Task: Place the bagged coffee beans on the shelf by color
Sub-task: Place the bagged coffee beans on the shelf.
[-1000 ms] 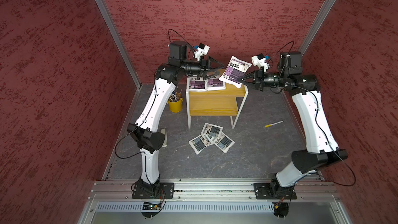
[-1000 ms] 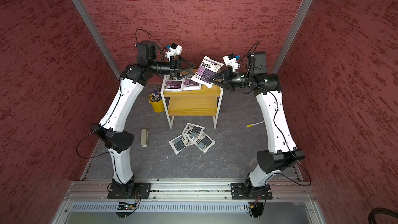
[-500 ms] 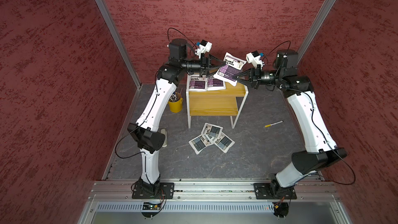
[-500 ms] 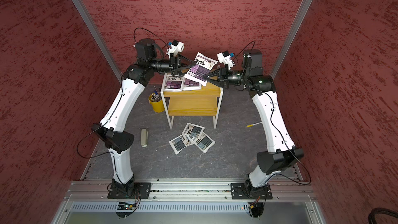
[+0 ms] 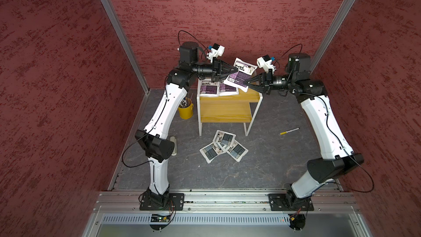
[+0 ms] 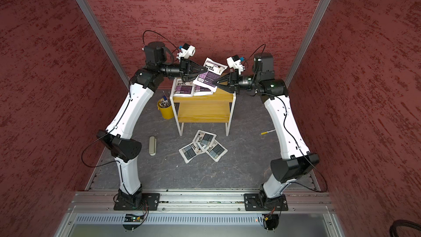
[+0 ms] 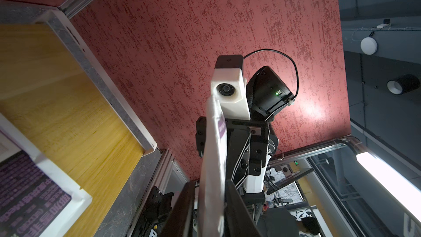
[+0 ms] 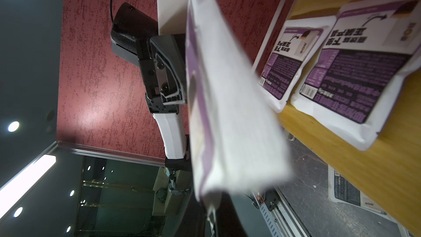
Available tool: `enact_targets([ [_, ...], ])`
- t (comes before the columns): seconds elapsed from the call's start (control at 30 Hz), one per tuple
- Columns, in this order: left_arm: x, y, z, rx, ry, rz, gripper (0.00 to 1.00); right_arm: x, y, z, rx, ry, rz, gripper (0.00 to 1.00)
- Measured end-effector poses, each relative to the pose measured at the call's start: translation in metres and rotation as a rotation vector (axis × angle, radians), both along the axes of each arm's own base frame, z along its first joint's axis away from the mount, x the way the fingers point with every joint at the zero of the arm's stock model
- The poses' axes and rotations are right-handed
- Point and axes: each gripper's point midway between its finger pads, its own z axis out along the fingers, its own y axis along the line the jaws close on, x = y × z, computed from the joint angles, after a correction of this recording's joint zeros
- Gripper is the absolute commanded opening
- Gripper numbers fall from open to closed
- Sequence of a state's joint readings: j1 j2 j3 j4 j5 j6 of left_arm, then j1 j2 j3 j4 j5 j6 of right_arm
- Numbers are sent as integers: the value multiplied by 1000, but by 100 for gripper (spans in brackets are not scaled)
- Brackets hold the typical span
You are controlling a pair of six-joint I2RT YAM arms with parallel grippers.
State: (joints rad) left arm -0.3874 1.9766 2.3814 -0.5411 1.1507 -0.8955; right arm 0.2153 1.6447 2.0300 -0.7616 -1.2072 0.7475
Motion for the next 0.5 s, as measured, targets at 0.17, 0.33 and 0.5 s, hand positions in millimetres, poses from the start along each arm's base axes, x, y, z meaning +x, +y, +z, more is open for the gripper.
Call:
enact_targets([
  [0.17,2,-1,-7,-3,24,2,19,0,0,0,-1,0,-3,24],
  [0.33,6,-2,-11,-7,45,15,15,3,0,-1,-5,3,-18,37],
  [0.5,9,2,-13,-6,68,82,15,9,-2,-15,3,35,-74,38],
])
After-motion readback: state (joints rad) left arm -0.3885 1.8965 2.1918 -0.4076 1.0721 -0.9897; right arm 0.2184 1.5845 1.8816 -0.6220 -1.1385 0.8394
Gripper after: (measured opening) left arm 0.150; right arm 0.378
